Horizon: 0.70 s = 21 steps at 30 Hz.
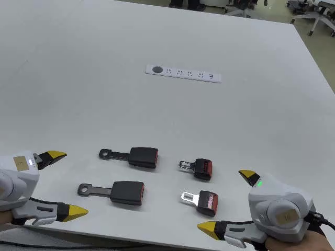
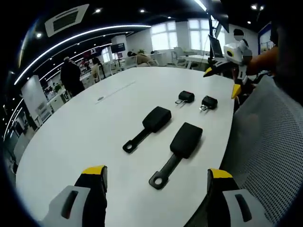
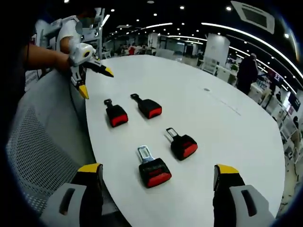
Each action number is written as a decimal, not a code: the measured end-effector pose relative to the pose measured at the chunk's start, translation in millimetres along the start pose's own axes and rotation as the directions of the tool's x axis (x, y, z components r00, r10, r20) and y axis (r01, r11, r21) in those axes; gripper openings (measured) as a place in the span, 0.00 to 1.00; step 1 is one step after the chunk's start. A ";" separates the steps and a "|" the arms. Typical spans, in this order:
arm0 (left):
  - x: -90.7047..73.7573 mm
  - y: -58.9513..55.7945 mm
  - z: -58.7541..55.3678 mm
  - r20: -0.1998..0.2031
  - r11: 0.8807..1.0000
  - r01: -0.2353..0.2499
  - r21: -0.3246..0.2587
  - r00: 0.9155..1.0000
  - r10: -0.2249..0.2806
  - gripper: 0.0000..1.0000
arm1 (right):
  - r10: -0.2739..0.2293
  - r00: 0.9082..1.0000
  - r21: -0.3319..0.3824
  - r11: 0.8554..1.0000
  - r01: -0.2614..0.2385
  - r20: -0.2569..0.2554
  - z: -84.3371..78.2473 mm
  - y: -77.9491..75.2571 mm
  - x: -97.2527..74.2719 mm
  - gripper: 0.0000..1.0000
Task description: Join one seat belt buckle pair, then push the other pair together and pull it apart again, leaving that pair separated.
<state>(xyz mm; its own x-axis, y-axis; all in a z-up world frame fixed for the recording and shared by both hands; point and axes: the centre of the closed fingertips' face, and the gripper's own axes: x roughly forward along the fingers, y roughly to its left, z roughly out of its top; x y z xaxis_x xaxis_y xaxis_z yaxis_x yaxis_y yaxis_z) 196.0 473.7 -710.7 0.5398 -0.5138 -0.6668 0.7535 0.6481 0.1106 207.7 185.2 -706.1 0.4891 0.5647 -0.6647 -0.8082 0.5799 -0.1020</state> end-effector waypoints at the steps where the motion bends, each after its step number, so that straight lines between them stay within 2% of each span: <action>1: 0.0 0.0 0.0 0.000 1.000 0.000 0.000 1.000 0.000 0.88 | -0.001 1.000 -0.001 1.000 0.001 0.000 0.1 -0.4 -0.2 0.98; 21: 2.0 0.7 -4.1 -0.010 1.000 0.001 0.009 1.000 -0.001 0.88 | 0.005 1.000 0.003 1.000 -0.005 -0.007 -3.7 -1.2 3.7 0.97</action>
<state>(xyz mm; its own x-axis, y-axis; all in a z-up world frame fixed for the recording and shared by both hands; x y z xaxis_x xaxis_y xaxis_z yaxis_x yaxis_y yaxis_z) 196.1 475.4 -715.0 0.5348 -0.5088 -0.6746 0.7574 0.6425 0.1159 209.2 184.5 -711.2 0.4826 0.5639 -0.6701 -0.8100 0.5785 -0.0966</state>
